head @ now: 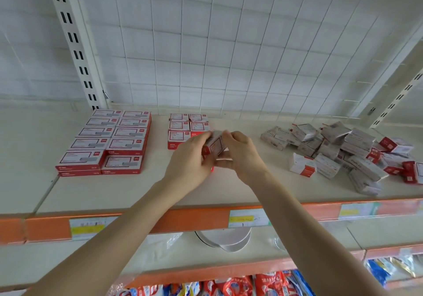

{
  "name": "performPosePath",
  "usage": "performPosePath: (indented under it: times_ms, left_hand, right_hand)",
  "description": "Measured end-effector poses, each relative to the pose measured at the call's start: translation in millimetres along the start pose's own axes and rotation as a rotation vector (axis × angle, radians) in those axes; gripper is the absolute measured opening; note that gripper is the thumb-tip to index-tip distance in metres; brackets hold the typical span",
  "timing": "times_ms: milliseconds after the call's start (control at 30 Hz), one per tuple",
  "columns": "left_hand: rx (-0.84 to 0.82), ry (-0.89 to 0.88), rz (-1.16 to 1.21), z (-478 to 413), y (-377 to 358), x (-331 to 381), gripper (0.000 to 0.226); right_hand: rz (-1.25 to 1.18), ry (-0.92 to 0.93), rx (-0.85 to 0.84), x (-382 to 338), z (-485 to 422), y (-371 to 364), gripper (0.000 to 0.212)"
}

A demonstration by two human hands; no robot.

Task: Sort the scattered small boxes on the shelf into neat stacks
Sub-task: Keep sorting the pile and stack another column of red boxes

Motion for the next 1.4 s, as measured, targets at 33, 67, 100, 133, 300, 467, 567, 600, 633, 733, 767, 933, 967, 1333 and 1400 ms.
performPosePath:
  times_ms: [33, 67, 100, 133, 300, 467, 567, 600, 633, 733, 767, 933, 967, 1333, 1400]
  left_hand:
    - [0.0, 0.005, 0.044, 0, 2, -2, 0.044]
    - [-0.001, 0.015, 0.091, 0, 5, -4, 0.043]
    - [-0.008, 0.029, 0.138, 1, 8, -6, 0.043]
    - [-0.02, 0.045, 0.185, 2, 10, -8, 0.043]
    - [-0.101, 0.061, 0.216, 6, 16, -16, 0.04]
    - [-0.158, 0.003, -0.088, 17, 17, -14, 0.062]
    - [-0.153, 0.003, -0.208, 20, 19, -19, 0.06]
    - [-0.162, 0.006, -0.221, 21, 20, -21, 0.057]
    - [-0.169, 0.017, -0.226, 22, 22, -22, 0.054]
    - [-0.17, 0.057, -0.251, 25, 30, -25, 0.05]
    - [-0.175, 0.071, -0.263, 27, 33, -27, 0.05]
    - [-0.249, 0.179, -0.306, 33, 45, -41, 0.051]
    - [-0.27, 0.197, -0.32, 34, 46, -44, 0.051]
    - [-0.341, 0.165, -0.395, 35, 41, -41, 0.048]
    - [-0.343, 0.153, -0.394, 34, 38, -40, 0.047]
  right_hand:
    - [-0.019, 0.002, -0.026, 0, 1, 1, 0.012]
    - [-0.02, 0.006, -0.046, 0, 3, 2, 0.009]
    - [-0.008, 0.01, -0.061, 1, 4, 3, 0.01]
    - [0.01, 0.017, -0.074, 3, 4, 3, 0.01]
    - [0.006, 0.05, -0.142, 10, 7, -2, 0.022]
    - [-0.031, 0.045, -0.165, 12, 13, -13, 0.023]
    - [0.056, 0.059, -0.141, 16, 14, -19, 0.019]
    - [0.093, 0.062, -0.125, 16, 15, -19, 0.018]
    - [0.124, 0.069, -0.11, 17, 15, -19, 0.019]
    - [0.21, 0.155, -0.031, 18, 14, -14, 0.023]
    - [0.266, 0.208, 0.02, 18, 13, -11, 0.024]
    - [0.724, 0.444, 0.163, 18, 5, -2, 0.028]
    - [0.8, 0.465, 0.137, 20, 4, -4, 0.031]
    - [1.065, 0.52, -0.019, 30, -6, -16, 0.044]
    - [1.025, 0.505, -0.017, 28, -6, -13, 0.04]
Point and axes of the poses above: each hand's wrist, its own z-axis away from the middle knuckle, its own y-axis out of the back of the hand, x = y × z, the point moved 3 cm from there along -z, towards the middle knuckle, and after that the axes turned 8 degrees about -y, right-handed, at the moved point
